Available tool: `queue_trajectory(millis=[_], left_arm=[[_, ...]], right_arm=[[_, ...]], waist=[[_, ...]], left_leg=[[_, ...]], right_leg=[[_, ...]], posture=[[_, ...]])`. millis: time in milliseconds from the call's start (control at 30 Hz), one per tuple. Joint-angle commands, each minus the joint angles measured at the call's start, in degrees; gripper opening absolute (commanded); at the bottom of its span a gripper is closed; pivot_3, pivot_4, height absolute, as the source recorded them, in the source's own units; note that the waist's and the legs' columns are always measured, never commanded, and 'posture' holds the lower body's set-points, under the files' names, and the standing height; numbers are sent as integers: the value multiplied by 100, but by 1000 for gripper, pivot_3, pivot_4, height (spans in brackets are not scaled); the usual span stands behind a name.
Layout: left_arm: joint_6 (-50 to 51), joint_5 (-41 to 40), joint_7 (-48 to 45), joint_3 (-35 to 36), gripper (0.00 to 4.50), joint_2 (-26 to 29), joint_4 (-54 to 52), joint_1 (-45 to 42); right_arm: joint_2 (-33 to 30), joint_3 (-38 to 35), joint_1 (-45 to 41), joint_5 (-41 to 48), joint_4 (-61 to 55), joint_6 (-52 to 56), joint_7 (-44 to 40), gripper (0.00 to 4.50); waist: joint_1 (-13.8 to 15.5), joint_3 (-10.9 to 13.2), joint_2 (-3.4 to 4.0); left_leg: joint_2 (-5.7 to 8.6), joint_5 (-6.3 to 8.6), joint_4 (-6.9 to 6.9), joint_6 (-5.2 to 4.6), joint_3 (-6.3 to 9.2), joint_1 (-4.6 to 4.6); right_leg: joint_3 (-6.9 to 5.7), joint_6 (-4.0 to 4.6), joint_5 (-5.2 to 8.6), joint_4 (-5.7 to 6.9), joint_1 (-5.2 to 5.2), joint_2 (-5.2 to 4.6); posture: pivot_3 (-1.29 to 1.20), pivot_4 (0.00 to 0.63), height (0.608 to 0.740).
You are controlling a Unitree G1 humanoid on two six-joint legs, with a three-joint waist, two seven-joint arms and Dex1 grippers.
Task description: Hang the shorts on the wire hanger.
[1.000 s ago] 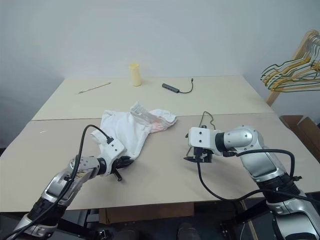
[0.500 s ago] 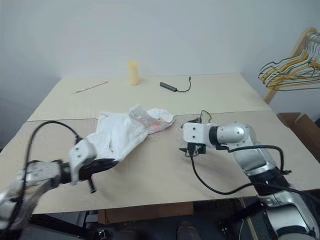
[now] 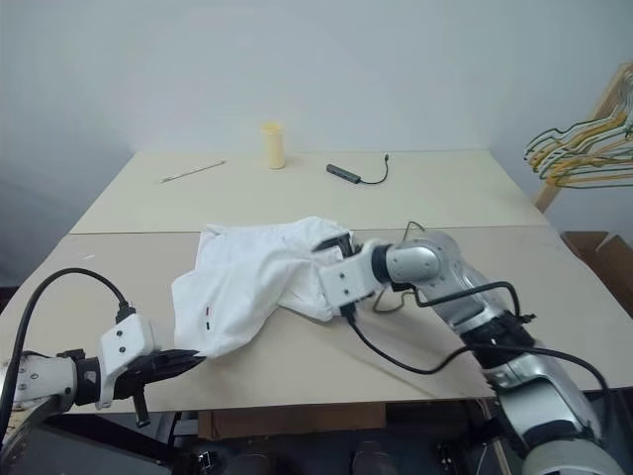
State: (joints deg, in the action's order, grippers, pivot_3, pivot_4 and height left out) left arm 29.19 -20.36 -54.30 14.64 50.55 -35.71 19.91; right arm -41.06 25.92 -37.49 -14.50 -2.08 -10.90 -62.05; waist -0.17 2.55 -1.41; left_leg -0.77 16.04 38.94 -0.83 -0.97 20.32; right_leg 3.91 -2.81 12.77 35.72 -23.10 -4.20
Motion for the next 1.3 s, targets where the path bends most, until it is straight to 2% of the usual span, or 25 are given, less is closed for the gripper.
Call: queue_trajectory(millis=[33,167,333,533,633,1000,1167,1300], left_arm=[[8,7,88,-51,42,28,-139,-100],[-5,33,87,-98,42,86,-75,-140],[4,-14,44,-105,42,151,-19,-200],[-41,4,21,-111,42,192,65,-200],[-28,-11,41,-113,0,174,59,-222],[-105,-39,5,-35,0,134,171,-149],[-206,-157,-92,253,0,69,432,-55],[-344,-217,-269,595,0,48,658,113]], right_arm=[[-135,-82,199,235,-515,77,-345,4500],[141,-25,388,-49,-447,207,-53,4500],[502,105,443,-706,156,165,600,4500],[724,237,459,-850,494,185,616,4500],[745,320,537,-902,491,196,545,3889],[776,293,538,-1145,665,317,808,24],[718,236,539,-1143,694,330,897,24],[407,-58,621,-968,361,422,788,24]], waist=[[-14,-1,-1],[-116,-1,-2],[-108,-3,-5],[-91,-2,-4],[-88,-2,-4],[-94,-2,-4],[-93,-2,-4],[-88,-2,-4]], left_leg=[[-1,0,0,0,-1,-1],[-12,0,0,0,-5,-13],[-15,0,1,0,-4,-14],[-13,0,-2,1,-3,-8],[-13,0,-2,1,-2,-10],[-14,0,-2,1,-1,-11],[-14,0,-2,1,-1,-11],[-14,0,-2,1,-1,-10]], right_leg=[[0,1,1,1,-1,1],[3,12,6,15,0,17],[5,15,7,18,-1,23],[5,15,8,16,-4,22],[5,15,8,16,-2,22],[5,15,8,17,-2,23],[5,15,8,17,-3,24],[4,15,8,16,-3,22]], posture=[[39,0,740],[29,0,740],[26,0,740],[29,0,740],[30,0,740],[28,0,740],[31,0,740],[39,0,740]])
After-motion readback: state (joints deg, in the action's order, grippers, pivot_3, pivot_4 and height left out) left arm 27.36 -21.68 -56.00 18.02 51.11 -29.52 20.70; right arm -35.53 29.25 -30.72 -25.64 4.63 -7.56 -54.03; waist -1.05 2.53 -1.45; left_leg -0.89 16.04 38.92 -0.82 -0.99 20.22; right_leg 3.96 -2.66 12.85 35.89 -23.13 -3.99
